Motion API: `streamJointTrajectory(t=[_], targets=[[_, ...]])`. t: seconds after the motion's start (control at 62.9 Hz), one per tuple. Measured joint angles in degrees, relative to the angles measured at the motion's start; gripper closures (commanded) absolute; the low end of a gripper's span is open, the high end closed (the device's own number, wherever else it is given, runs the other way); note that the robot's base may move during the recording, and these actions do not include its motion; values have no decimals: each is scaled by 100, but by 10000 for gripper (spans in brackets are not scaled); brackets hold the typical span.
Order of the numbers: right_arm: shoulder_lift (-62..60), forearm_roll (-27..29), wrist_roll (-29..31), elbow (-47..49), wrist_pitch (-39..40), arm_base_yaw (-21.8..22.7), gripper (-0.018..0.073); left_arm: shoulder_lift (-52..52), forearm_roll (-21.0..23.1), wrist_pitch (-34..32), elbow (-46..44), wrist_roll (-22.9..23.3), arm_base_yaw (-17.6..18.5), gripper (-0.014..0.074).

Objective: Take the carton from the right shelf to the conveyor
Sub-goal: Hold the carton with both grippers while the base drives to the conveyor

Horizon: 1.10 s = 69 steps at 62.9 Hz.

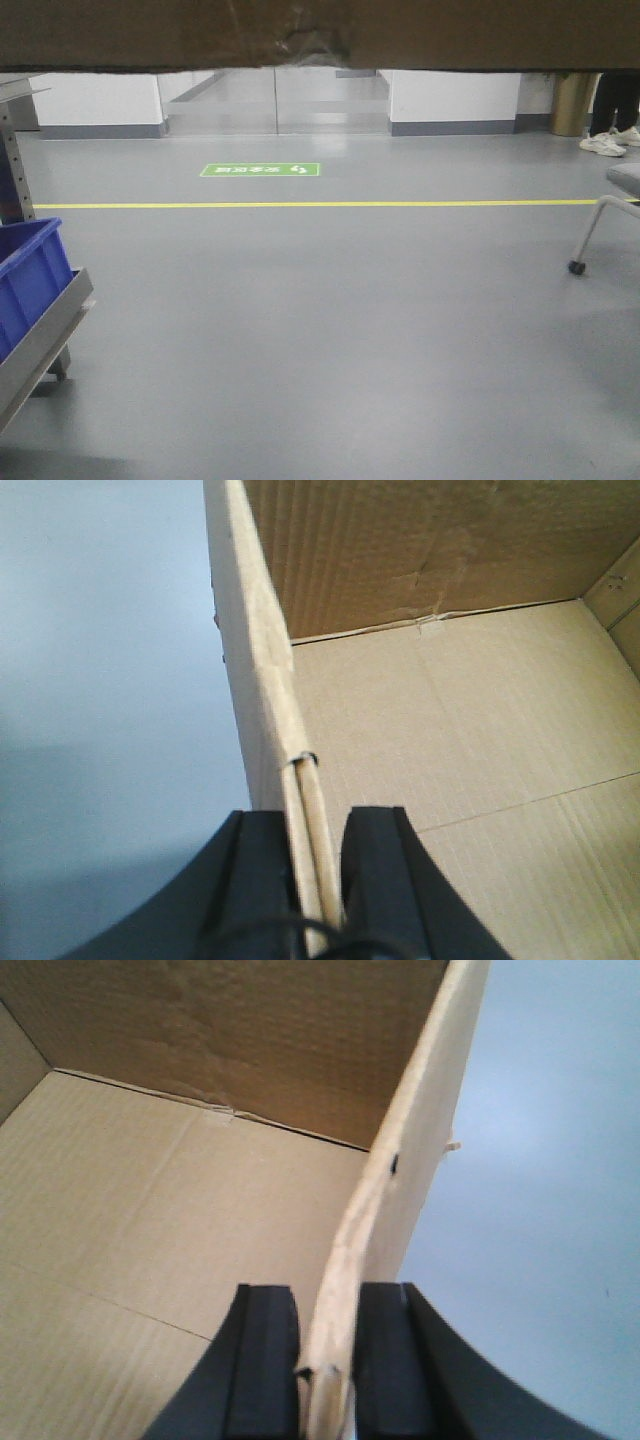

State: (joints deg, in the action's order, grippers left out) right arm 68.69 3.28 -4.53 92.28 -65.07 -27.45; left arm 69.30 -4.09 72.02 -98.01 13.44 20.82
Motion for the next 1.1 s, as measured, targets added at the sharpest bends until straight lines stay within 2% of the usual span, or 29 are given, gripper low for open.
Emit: streamJointTrajectory(t=[1.098], targets=[[11,11,0,0,332,0,626,0,-92,-35,0,0,0,603]])
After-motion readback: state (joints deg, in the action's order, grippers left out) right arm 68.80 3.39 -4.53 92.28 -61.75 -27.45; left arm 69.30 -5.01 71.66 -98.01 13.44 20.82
